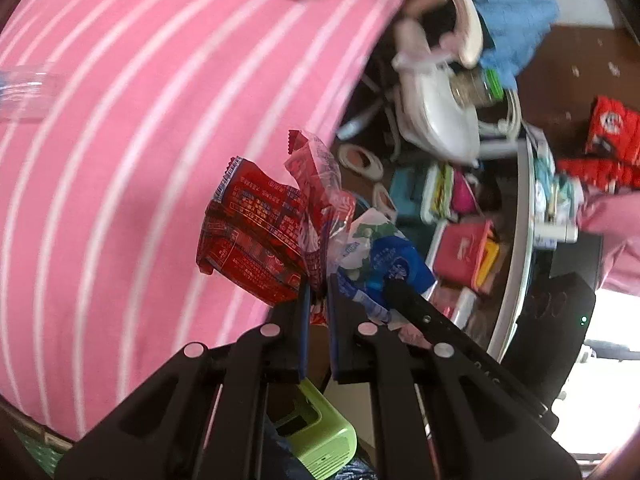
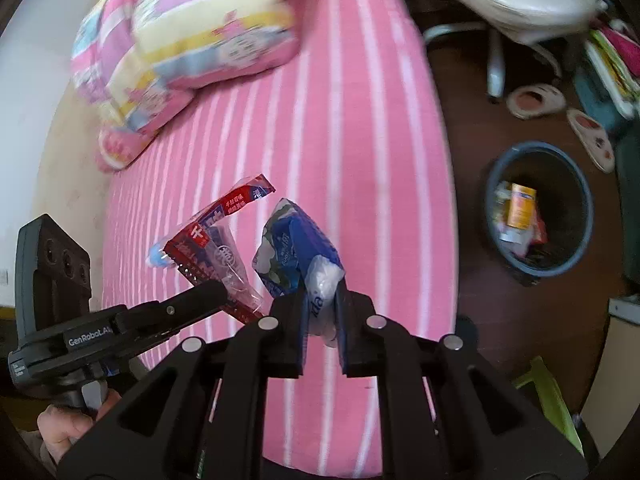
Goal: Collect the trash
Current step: 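Carry the red bag and blue wrapper over the bin and release them, then swing both open tools back over the bed toward the water bottle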
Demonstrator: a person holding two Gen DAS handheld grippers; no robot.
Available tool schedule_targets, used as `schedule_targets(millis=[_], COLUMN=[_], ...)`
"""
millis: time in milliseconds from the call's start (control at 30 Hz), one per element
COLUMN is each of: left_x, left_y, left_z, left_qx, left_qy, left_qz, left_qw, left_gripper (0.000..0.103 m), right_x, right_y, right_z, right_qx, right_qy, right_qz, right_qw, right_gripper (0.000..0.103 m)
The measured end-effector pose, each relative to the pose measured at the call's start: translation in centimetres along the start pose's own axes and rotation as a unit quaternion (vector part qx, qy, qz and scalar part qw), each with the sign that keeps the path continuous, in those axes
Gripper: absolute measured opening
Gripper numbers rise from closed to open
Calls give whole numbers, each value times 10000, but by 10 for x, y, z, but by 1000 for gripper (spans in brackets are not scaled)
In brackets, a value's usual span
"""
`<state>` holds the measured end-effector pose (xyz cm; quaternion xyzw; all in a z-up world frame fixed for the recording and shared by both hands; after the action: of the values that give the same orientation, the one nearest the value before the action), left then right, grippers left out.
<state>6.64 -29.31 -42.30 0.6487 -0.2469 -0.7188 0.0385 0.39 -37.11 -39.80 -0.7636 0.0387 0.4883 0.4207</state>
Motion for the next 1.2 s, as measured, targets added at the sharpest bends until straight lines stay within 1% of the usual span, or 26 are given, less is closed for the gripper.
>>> schedule_targets(millis=[100, 133, 167, 233, 367, 433, 533, 567, 633, 733, 833, 967, 1000, 1067, 1100, 1133, 1167, 1200], left_x=[25, 33, 46, 61, 102, 122, 152, 168, 186, 226, 252, 284, 290, 299, 303, 306, 306, 308], left_y=[39, 50, 68, 88, 135, 155, 174, 184, 194, 211, 221, 236, 238, 244, 245, 244, 244, 245], left_z=[12, 16, 21, 29, 42, 43, 40, 40, 39, 35, 29, 23, 22, 22, 21, 19, 19, 17], left_qx=[245, 331, 468, 635, 1055, 1249, 1502, 1632, 1798, 2123, 2268, 2365, 2374, 2394, 2434, 2456, 2430, 2387], left_qy=[-177, -238, -333, -419, -679, -804, -936, -1042, -1148, -1346, -1458, -1596, -1622, -1676, -1631, -1594, -1600, -1608], left_qz=[55, 69, 94, 96, 83, 72, -21, -43, -57, -201, -303, -316, -345, -284, -411, -508, -484, -495], left_qw=[9995, 9991, 9983, 9971, 9921, 9889, 9842, 9811, 9770, 9677, 9625, 9579, 9572, 9559, 9552, 9548, 9555, 9564], left_gripper=[7, 7, 7, 7, 7, 7, 7, 8, 8, 8, 8, 8, 9, 20, 30, 37, 39, 46], right_x=[-19, -29, -34, -46, -71, -82, -91, -92, -93, -89, -85, -77, -75, -74, -75, -78, -79, -81], right_y=[32, 49, 58, 81, 134, 160, 196, 206, 233, 268, 297, 322, 327, 335, 338, 339, 339, 339], right_z=[-2, -3, -4, -5, -9, -11, -15, -16, -18, -21, -25, -30, -30, -32, -33, -34, -34, -34], right_qx=[191, 299, 355, 491, 792, 922, 1092, 1126, 1231, 1388, 1517, 1530, 1529, 1511, 1497, 1474, 1453, 1433], right_qy=[124, 192, 227, 305, 477, 548, 596, 594, 577, 525, 491, 405, 373, 336, 354, 410, 444, 461], right_qz=[89, 136, 166, 244, 419, 522, 660, 703, 817, 943, 1038, 1125, 1146, 1279, 1353, 1416, 1458, 1492], right_qw=[9997, 9993, 9990, 9980, 9948, 9929, 9900, 9894, 9873, 9844, 9817, 9810, 9809, 9796, 9788, 9780, 9776, 9773], right_gripper=[12, 12, 12, 12, 12, 12, 12, 12, 12, 12, 12, 13, 14, 22, 37, 48, 50, 51])
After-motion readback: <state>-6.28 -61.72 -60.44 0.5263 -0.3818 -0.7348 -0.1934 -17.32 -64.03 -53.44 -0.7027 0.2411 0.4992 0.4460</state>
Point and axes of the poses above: each gripper's, at about its wrist camera, not at the fingertips, and x roughly the way its jaws point, y to its right, z to its underside, the point moved 9 cm from there along x, roughly the way its jaws point, and after that the axes turned 15 degrees about -z, right-handed, at the moved point
